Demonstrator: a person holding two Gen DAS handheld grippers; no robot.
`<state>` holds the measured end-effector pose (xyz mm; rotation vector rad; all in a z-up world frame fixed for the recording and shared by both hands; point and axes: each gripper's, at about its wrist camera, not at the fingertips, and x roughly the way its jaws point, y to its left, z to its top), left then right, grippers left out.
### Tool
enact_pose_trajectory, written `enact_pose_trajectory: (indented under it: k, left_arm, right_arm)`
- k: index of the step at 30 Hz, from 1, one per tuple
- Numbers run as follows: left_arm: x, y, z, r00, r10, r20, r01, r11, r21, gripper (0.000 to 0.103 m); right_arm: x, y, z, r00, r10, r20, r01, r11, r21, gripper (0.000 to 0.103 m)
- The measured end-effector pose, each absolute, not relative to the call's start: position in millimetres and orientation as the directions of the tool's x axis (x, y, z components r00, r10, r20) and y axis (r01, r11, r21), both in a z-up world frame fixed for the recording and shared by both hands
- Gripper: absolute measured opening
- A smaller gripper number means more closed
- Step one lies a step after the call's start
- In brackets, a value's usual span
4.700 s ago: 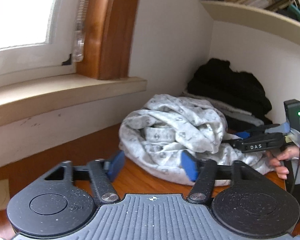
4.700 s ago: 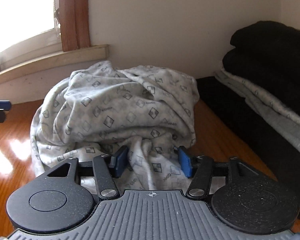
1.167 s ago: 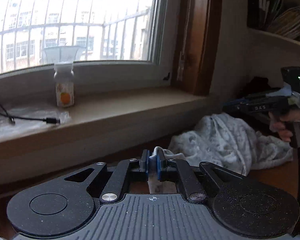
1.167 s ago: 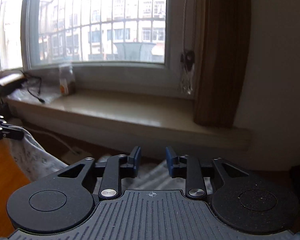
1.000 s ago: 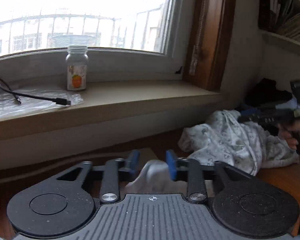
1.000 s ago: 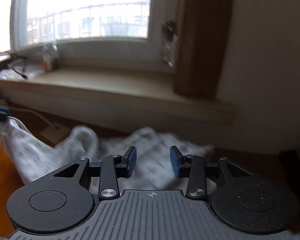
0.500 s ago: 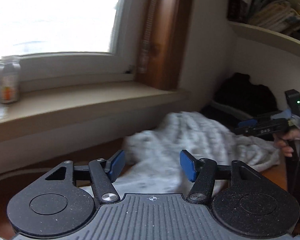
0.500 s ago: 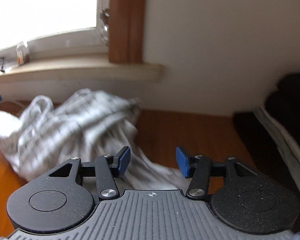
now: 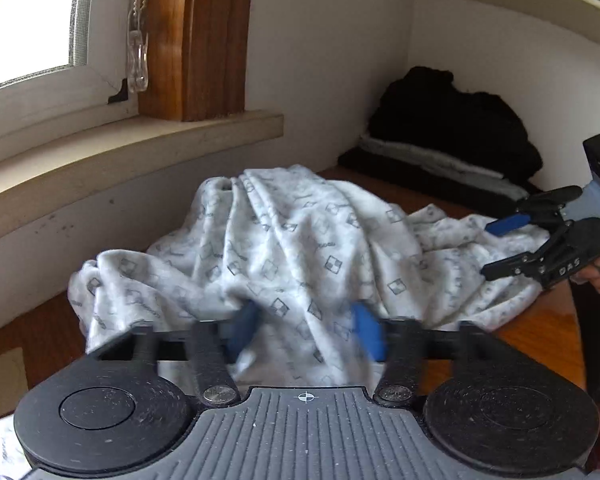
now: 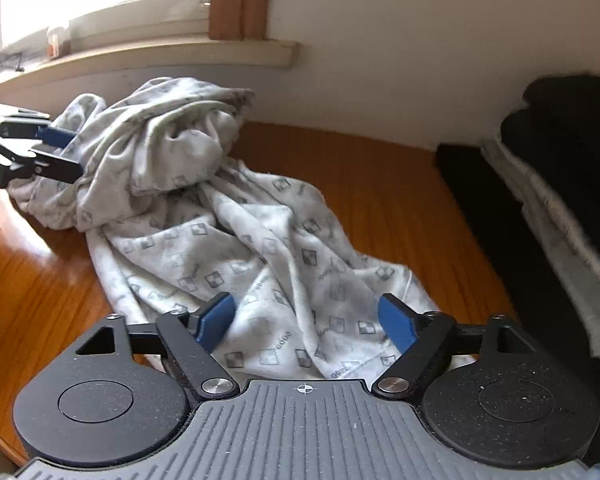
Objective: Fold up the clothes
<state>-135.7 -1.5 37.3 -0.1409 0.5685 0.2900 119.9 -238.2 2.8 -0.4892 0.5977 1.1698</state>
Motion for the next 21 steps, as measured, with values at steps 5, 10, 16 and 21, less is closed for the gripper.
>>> enact_pose_trajectory:
  k: [5, 10, 16, 21]
  left_arm:
    - [-170.3, 28.3, 59.6, 0.824, 0.295, -0.484, -0.378, 0.922, -0.082, 0.005]
    - [-210.5, 58.6, 86.0, 0.833, 0.372, -0.409, -0.450, 0.886, -0.110, 0.004]
    - [-268.6, 86.1, 116.6, 0.817, 0.480, -0.320, -0.537, 0.835, -0.120, 0.004]
    - [-298.6, 97.2, 133.3, 0.807, 0.512, -0.294, -0.563, 0.816, -0.126, 0.004]
  right_arm:
    - [130.4, -223.8, -3.9, 0.222, 0.735, -0.641, -0.959, 0.284, -0.006, 0.075]
    - [131.9, -194.6, 5.4, 0.260, 0.732, -0.630, -0.959, 0.274, -0.078, 0.020]
    - [136.9, -154.8, 46.6, 0.459, 0.752, -0.473, -0.888, 0.381, -0.256, 0.010]
    - [150.9, -122.4, 98.1, 0.649, 0.712, -0.268, -0.753, 0.552, -0.358, 0.010]
